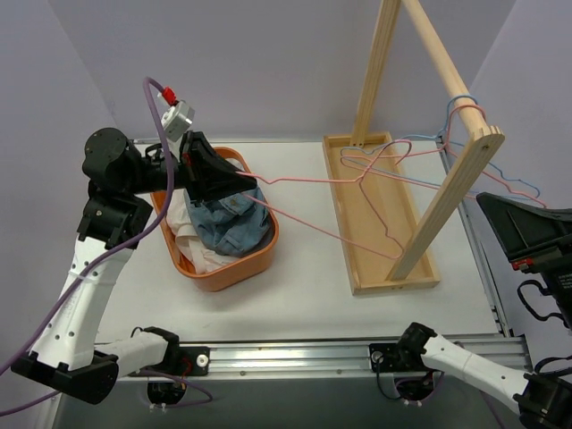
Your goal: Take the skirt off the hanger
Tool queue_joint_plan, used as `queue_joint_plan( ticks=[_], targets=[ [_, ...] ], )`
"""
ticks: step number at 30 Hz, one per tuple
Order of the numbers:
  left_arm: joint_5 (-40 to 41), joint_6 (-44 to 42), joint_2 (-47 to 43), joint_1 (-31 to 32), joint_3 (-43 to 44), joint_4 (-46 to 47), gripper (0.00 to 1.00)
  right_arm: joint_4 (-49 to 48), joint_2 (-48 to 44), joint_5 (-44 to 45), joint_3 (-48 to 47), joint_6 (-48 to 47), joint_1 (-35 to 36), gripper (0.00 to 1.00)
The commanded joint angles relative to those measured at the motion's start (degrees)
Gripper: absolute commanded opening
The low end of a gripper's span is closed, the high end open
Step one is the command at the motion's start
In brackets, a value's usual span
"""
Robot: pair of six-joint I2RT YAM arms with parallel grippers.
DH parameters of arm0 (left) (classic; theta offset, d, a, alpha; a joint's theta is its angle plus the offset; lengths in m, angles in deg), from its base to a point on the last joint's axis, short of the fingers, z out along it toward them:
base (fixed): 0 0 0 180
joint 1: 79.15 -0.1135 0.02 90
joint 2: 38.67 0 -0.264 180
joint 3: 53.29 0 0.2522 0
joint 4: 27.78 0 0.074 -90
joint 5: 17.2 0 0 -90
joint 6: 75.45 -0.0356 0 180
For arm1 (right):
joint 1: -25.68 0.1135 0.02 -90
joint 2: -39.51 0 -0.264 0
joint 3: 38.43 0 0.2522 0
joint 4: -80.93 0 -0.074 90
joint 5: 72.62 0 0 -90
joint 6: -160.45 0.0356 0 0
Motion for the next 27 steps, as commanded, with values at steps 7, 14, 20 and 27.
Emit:
queue_joint_plan(
  ticks=[7,14,20,27],
  targets=[
    [6.90,11.44,6.84,3.01,9.95,21.98,0.02,-7.91,-2.66,-5.53,4.41,-1.43,-0.09,0.00],
    [8.74,4.41,11.59,5.57,19.62,14.79,0.02,-8.88,-3.19,-6.49,4.24,-1.34,-0.09,0.00],
    [9.10,-1.13,12.56,5.74,23.42,8.10,0.02,-8.09,-3.54,-5.97,4.50,-1.43,-0.09,0.00],
    [8.65,-5.77,13.44,5.66,25.08,2.59,0.02,-7.48,-3.98,-5.17,5.64,-1.25,-0.09,0.00]
  ],
)
